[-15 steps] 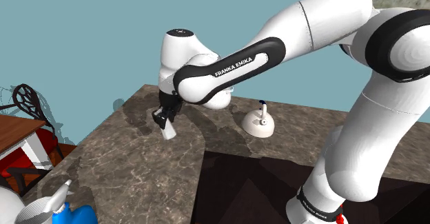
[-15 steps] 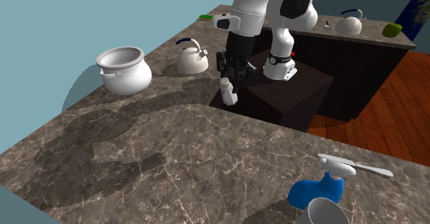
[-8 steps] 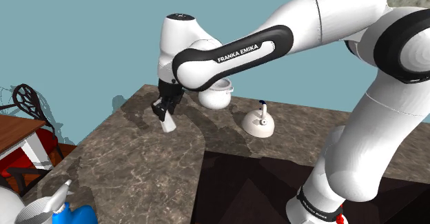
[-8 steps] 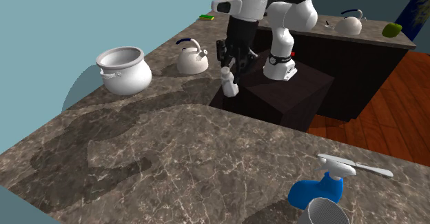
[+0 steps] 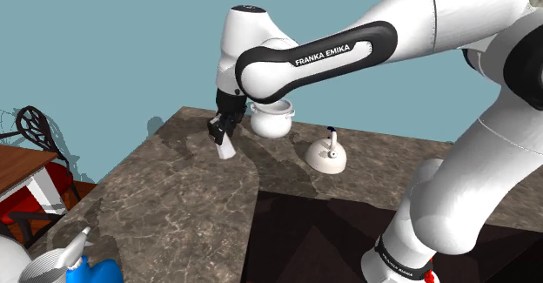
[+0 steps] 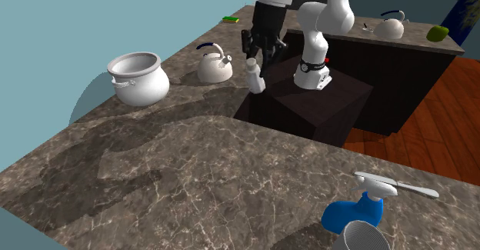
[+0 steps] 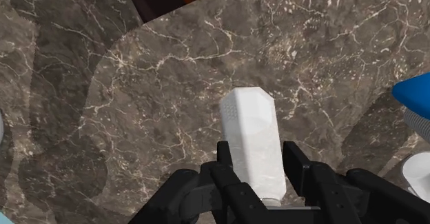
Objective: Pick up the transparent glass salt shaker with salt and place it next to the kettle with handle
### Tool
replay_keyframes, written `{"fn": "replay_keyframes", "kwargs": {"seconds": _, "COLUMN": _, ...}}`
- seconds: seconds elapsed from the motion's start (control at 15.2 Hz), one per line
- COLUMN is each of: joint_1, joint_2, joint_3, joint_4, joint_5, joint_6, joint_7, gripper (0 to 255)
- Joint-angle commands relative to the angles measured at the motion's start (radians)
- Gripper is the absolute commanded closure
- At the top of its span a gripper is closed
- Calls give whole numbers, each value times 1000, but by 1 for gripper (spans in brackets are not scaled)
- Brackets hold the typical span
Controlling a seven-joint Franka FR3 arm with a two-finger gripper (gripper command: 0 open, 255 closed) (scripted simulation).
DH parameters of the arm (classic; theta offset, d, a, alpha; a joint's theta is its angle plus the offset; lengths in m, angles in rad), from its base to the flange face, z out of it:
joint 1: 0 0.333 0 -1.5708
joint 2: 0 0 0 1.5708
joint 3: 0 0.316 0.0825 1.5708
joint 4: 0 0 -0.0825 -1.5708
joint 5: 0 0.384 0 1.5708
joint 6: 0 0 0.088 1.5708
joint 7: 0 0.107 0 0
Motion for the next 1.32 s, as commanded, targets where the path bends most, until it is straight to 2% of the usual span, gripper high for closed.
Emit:
{"fn": "replay_keyframes", "kwargs": {"seconds": 0.0, "joint_1": -10, "joint_2": -61, "joint_3": -25, "joint_4": -63, "joint_5": 21, "joint_6": 5, "joint_7": -48, "gripper": 255}}
{"fn": "replay_keyframes", "kwargs": {"seconds": 0.59, "joint_1": -50, "joint_2": -327, "joint_3": -164, "joint_4": -312, "joint_5": 52, "joint_6": -9, "joint_7": -246, "gripper": 255}}
{"fn": "replay_keyframes", "kwargs": {"seconds": 1.25, "joint_1": -142, "joint_2": -575, "joint_3": -349, "joint_4": -484, "joint_5": -15, "joint_6": -86, "joint_7": -467, "gripper": 255}}
